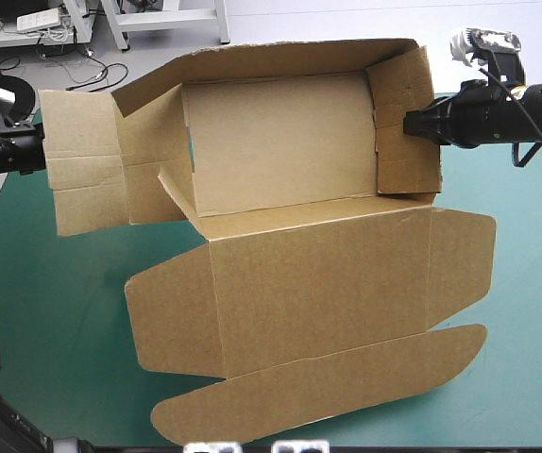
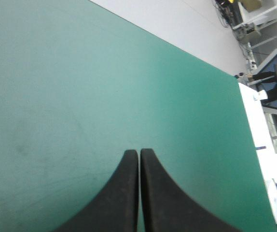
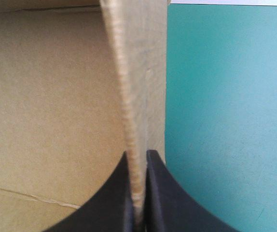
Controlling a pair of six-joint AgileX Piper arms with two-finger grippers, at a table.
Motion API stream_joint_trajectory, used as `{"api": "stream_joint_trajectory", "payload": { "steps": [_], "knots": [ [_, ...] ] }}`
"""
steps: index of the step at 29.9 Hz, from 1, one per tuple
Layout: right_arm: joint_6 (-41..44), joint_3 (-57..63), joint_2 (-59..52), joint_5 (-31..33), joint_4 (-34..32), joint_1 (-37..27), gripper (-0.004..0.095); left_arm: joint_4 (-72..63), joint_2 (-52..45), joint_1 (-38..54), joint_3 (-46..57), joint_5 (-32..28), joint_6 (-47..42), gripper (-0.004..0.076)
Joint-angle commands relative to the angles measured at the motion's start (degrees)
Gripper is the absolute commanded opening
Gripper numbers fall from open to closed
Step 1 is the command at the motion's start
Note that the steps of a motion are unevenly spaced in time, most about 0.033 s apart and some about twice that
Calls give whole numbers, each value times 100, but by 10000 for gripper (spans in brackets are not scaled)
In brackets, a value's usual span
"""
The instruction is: Fold the box
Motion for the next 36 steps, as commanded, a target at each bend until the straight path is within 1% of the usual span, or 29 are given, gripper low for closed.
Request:
{"api": "stream_joint_trajectory", "payload": {
  "steps": [1,8,12,16,19,24,26,30,36],
  "knots": [
    [93,-183,-219,-526,414,-21,-19,-882,-269,-383,-171,427,-64,-1],
    [155,-183,-196,-1135,213,-21,-18,-1177,-367,-1102,-171,427,-64,-1],
    [295,-151,-78,-1086,-150,-21,-18,-1165,-576,-1237,-171,427,-64,-1],
    [303,-147,124,-1111,-64,-1,-18,-1151,-816,-1237,-171,427,-132,-1],
    [303,-147,295,-1149,-50,187,-16,-1144,-915,-1316,-171,427,-118,-1],
    [303,-147,542,-1515,-40,562,-16,-1118,-967,-1627,-171,427,-118,-1],
    [319,-147,632,-1560,-100,627,-16,-1118,-1003,-1706,-171,427,-118,-1],
    [402,-147,744,-1587,-328,666,-16,-1074,-1095,-1759,-171,427,-118,-1],
    [433,-147,753,-1739,-280,678,-16,-972,-1183,-1759,-171,427,-223,-1]
  ]
}}
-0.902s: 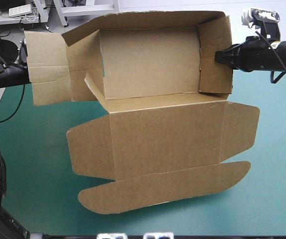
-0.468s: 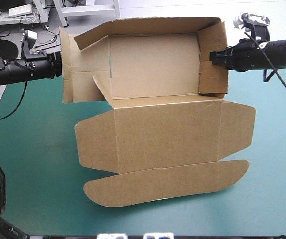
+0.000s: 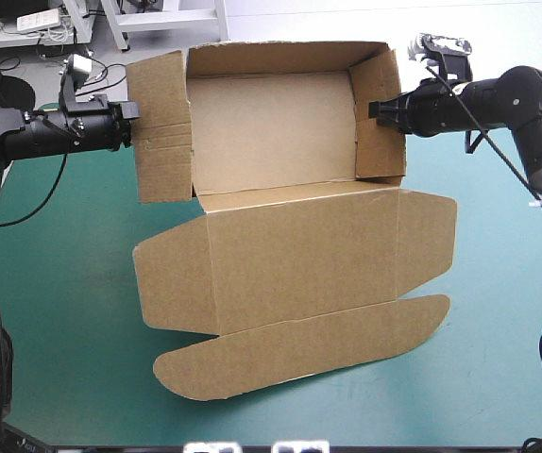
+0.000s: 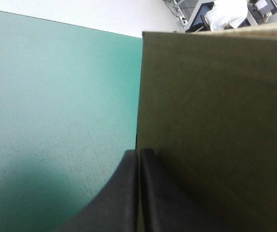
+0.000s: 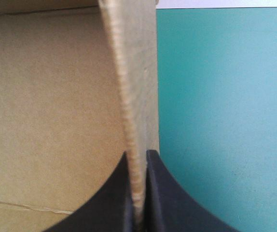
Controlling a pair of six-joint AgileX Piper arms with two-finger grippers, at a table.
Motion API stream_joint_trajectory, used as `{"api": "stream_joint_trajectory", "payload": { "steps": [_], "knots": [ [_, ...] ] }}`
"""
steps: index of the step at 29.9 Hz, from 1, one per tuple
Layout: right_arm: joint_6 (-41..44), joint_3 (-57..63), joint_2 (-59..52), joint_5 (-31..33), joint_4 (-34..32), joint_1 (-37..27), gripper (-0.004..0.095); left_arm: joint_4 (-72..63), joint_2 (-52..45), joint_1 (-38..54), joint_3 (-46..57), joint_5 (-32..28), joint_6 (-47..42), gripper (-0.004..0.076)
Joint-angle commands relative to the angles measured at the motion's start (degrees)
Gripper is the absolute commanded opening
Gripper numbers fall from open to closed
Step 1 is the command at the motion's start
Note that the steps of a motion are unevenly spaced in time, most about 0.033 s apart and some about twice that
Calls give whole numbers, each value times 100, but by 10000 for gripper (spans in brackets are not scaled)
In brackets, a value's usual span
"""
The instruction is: Fold the box
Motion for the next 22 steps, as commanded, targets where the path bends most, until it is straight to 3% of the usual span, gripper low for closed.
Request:
{"api": "stream_joint_trajectory", "payload": {
  "steps": [1,8,22],
  "knots": [
    [87,-156,-245,-463,321,14,-16,-400,-332,-28,-171,421,-132,-1],
    [138,-156,-219,-799,251,14,-16,-569,-516,-81,-171,410,-173,-1],
    [155,-156,-197,-778,367,14,-16,-534,-586,-518,-171,399,-126,-10]
  ]
}}
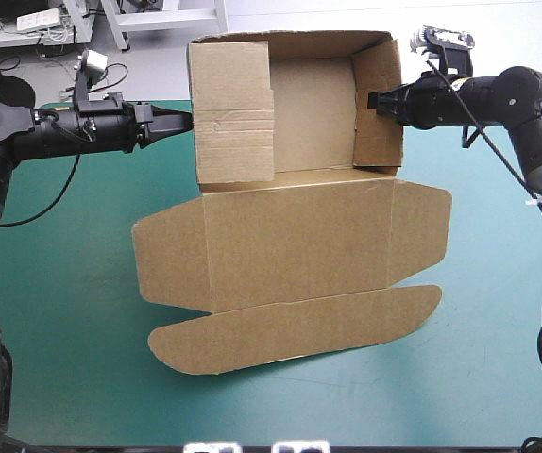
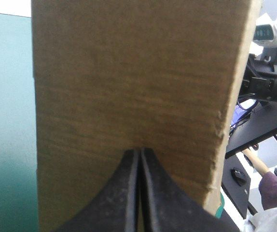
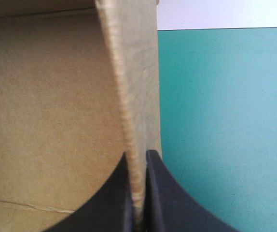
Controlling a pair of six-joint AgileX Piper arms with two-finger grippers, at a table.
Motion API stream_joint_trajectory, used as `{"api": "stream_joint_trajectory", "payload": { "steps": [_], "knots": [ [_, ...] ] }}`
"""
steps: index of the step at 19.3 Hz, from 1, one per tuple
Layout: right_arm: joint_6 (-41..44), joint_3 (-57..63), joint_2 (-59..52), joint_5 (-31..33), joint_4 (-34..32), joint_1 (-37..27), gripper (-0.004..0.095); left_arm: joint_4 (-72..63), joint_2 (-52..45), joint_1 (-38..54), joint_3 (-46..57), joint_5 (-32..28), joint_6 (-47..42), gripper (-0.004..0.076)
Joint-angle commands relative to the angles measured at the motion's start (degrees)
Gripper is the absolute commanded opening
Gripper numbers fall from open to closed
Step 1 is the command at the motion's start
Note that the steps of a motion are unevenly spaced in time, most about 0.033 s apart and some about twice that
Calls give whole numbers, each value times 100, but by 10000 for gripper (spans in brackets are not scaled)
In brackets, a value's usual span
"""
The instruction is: Fold the box
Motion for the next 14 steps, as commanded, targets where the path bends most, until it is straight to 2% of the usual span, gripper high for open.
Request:
{"api": "stream_joint_trajectory", "payload": {
  "steps": [1,5,11,14],
  "knots": [
    [57,-156,-250,-332,372,-4,-16,-479,-277,-86,-171,373,32,-10],
    [43,-156,-250,-339,290,-4,-16,-479,-277,-135,-171,383,32,13],
    [79,-156,-250,-352,231,-4,-16,-428,-277,-429,-171,383,151,242],
    [79,-156,-250,-379,155,-4,-16,-439,-281,-429,-171,383,151,258]
  ]
}}
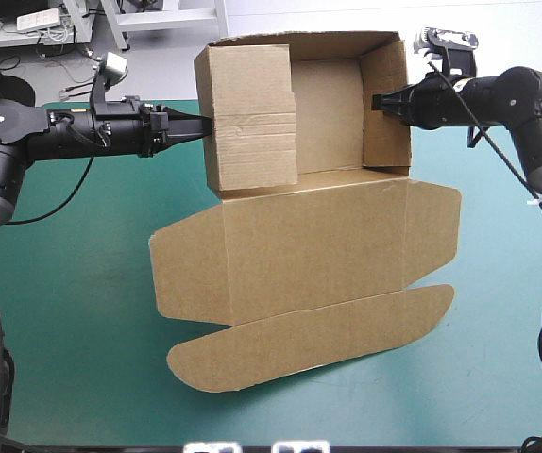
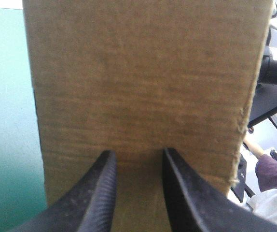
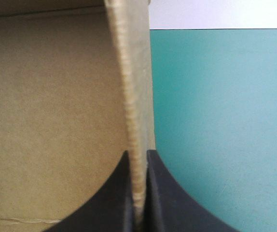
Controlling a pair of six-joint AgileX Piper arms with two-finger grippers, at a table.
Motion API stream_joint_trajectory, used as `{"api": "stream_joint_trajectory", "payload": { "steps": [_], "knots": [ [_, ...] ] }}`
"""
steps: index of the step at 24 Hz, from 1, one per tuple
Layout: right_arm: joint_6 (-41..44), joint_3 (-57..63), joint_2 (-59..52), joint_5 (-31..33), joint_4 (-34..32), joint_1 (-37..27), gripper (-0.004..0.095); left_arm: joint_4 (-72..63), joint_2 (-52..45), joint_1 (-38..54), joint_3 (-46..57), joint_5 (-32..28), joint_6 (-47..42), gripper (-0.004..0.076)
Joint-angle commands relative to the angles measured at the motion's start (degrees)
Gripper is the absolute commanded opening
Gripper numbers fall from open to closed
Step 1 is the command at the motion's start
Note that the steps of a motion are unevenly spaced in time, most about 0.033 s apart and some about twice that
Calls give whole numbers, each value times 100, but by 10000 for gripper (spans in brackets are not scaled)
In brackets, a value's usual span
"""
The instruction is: Fold the box
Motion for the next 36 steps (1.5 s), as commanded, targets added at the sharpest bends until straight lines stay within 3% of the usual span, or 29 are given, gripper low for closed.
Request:
{"api": "stream_joint_trajectory", "payload": {
  "steps": [1,18,22,30,32,36],
  "knots": [
    [79,-156,-256,-385,411,1,-16,-484,-260,-70,-171,389,27,258],
    [221,-698,-256,-433,330,1,-16,-484,-260,-70,-171,160,236,258],
    [621,-698,-256,-277,-291,1,-16,-563,-260,-70,-171,299,509,258],
    [542,-685,-252,-144,-70,1,-16,-511,-249,-70,-171,209,937,258],
    [557,-687,-252,-130,-166,1,-16,-511,-249,-70,-171,385,977,275],
    [557,-675,-252,-72,-181,1,-16,-513,-249,-70,-171,385,1016,382]
  ]
}}
